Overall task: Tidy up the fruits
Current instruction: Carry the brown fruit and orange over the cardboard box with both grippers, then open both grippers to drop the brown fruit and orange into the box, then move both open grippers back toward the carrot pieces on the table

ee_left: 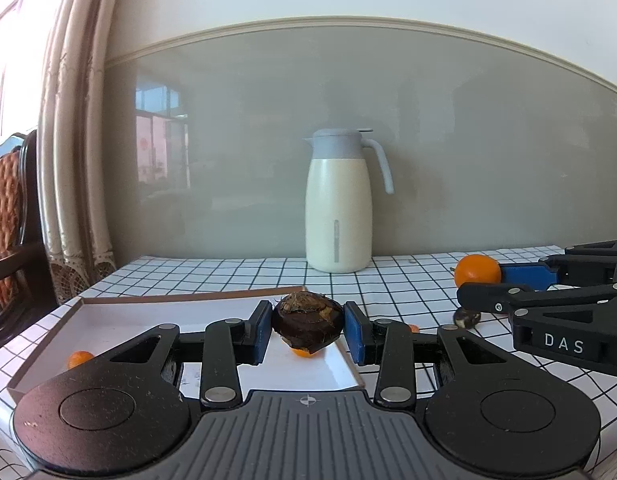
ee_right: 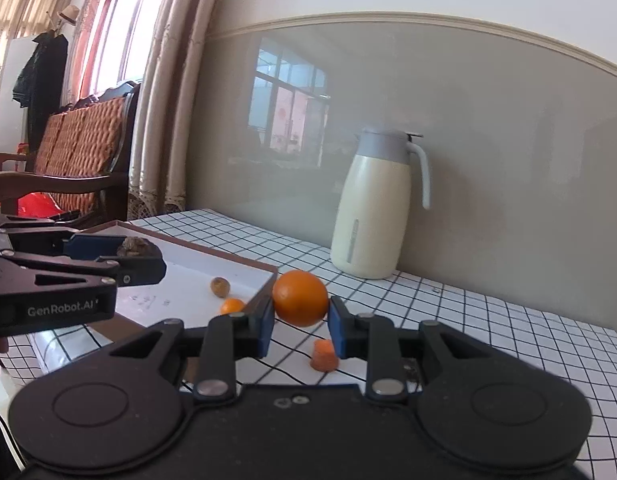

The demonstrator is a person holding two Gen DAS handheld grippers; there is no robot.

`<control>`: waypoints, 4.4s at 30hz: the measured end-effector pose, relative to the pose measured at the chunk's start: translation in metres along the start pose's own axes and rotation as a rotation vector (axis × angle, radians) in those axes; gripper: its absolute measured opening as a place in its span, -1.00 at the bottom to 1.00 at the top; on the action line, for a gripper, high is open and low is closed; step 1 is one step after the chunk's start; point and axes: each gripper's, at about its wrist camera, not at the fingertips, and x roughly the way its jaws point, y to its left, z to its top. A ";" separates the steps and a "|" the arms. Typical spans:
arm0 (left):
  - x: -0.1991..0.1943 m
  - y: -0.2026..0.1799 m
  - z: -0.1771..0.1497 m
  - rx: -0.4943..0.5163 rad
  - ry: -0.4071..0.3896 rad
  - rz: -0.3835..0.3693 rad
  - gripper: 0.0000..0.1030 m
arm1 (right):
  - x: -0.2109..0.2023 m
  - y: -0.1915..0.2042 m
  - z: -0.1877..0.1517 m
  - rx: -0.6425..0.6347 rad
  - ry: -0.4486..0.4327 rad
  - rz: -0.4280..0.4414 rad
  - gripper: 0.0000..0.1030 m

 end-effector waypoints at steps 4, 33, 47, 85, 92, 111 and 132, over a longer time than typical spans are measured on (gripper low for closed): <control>-0.004 0.011 -0.001 -0.010 -0.005 0.020 -0.25 | 0.002 0.009 0.003 -0.009 -0.013 0.019 -0.61; -0.019 0.084 -0.018 -0.076 0.006 0.185 -0.25 | 0.028 0.064 0.016 -0.042 -0.049 0.141 -0.61; -0.016 0.114 -0.022 -0.075 0.018 0.265 -0.25 | 0.049 0.070 0.020 -0.019 -0.055 0.150 -0.61; 0.034 0.170 -0.040 -0.098 0.140 0.395 -0.25 | 0.114 0.070 0.007 0.005 0.122 0.163 -0.60; 0.037 0.173 -0.040 -0.108 0.153 0.400 -0.25 | 0.122 0.072 0.003 0.010 0.151 0.153 -0.60; 0.021 0.160 -0.040 -0.059 0.018 0.522 1.00 | 0.116 0.068 0.000 0.017 0.042 0.006 0.89; 0.007 0.115 -0.021 -0.018 -0.070 0.427 1.00 | 0.081 0.061 0.007 -0.048 -0.034 -0.003 0.89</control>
